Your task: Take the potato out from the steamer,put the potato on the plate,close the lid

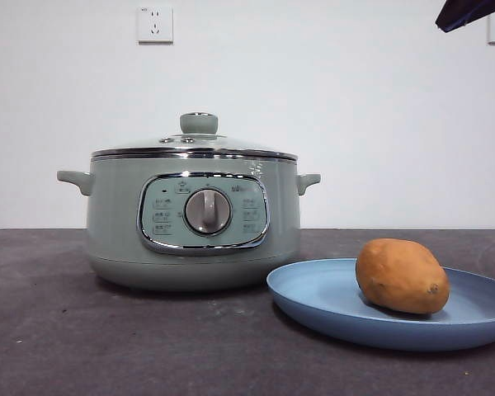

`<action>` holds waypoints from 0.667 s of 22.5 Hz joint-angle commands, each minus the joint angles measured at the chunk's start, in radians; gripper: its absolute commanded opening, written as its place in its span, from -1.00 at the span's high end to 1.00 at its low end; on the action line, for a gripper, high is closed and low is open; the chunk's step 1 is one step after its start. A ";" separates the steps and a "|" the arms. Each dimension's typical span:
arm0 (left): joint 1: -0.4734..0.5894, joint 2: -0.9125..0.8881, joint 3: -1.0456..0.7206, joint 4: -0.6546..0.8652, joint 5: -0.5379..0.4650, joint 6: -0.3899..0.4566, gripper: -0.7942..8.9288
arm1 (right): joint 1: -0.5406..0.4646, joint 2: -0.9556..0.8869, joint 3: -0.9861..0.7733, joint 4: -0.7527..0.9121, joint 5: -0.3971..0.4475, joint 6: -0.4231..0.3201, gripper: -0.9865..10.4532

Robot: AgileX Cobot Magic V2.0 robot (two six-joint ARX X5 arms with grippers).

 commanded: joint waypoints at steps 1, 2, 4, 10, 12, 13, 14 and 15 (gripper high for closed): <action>0.004 -0.003 -0.016 0.001 0.001 0.000 0.84 | 0.001 -0.002 0.005 0.002 0.003 0.005 0.83; 0.004 -0.003 -0.016 0.001 0.002 0.000 0.84 | 0.001 -0.002 0.005 0.002 0.003 0.005 0.83; 0.004 -0.003 -0.016 0.001 0.002 0.000 0.84 | 0.001 -0.002 0.005 0.002 0.003 0.005 0.83; 0.004 -0.003 -0.016 0.001 0.001 0.000 0.84 | 0.001 -0.003 0.005 0.002 0.075 -0.307 0.83; 0.004 -0.003 -0.016 0.001 0.001 0.000 0.84 | -0.001 -0.010 0.005 0.002 0.085 -0.309 0.83; 0.004 -0.003 -0.016 0.001 0.002 0.000 0.84 | -0.007 -0.017 0.005 0.002 0.082 -0.309 0.83; 0.004 -0.003 -0.016 0.001 0.001 0.000 0.84 | -0.016 -0.026 0.005 0.002 0.081 -0.309 0.83; 0.004 -0.003 -0.016 0.001 0.002 0.000 0.84 | -0.030 -0.035 0.005 0.002 0.082 -0.309 0.83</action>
